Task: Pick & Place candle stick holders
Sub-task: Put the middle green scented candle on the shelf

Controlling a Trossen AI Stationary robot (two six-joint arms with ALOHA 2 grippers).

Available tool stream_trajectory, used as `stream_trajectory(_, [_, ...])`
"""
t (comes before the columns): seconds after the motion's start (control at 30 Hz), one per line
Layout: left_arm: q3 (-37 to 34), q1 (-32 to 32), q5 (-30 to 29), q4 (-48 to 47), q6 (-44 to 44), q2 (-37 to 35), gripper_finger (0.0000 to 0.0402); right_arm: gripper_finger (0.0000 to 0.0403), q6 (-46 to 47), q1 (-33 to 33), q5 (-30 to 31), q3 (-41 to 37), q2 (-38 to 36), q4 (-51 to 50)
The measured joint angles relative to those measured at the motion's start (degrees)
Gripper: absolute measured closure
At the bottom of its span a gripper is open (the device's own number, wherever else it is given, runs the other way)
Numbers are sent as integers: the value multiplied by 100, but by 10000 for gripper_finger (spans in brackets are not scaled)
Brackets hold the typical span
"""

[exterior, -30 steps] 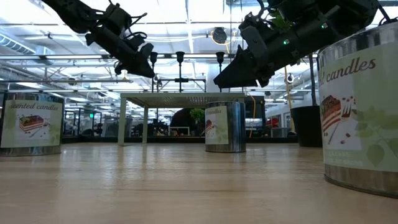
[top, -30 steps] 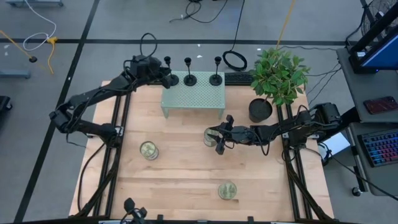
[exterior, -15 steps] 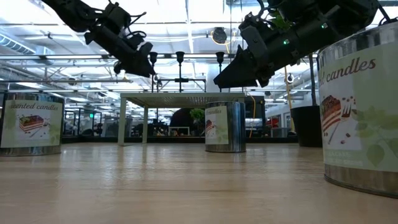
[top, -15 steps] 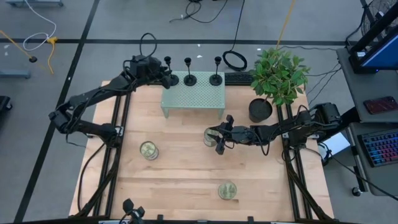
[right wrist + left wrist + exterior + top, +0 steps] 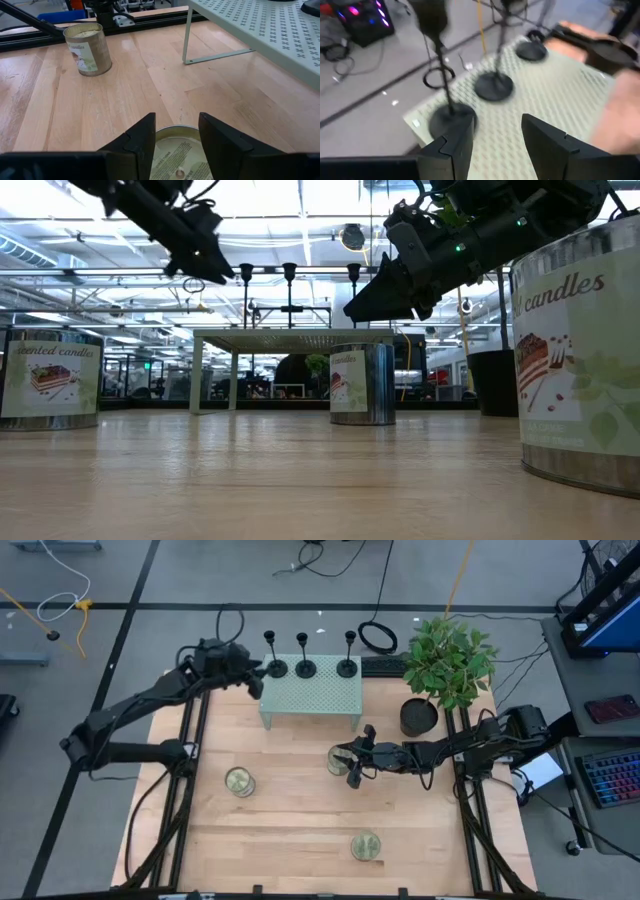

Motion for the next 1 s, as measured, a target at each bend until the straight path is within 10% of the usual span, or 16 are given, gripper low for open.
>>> stream_trajectory(0.47, [0, -2282, 171, -2920, -1576, -500, 227, 261, 1, 0, 0, 0, 0, -2])
stream_trajectory(1.0, [0, -5222, 149, -3168, -4017, 575, 227, 261, 44, 0, 0, 0, 0, 2])
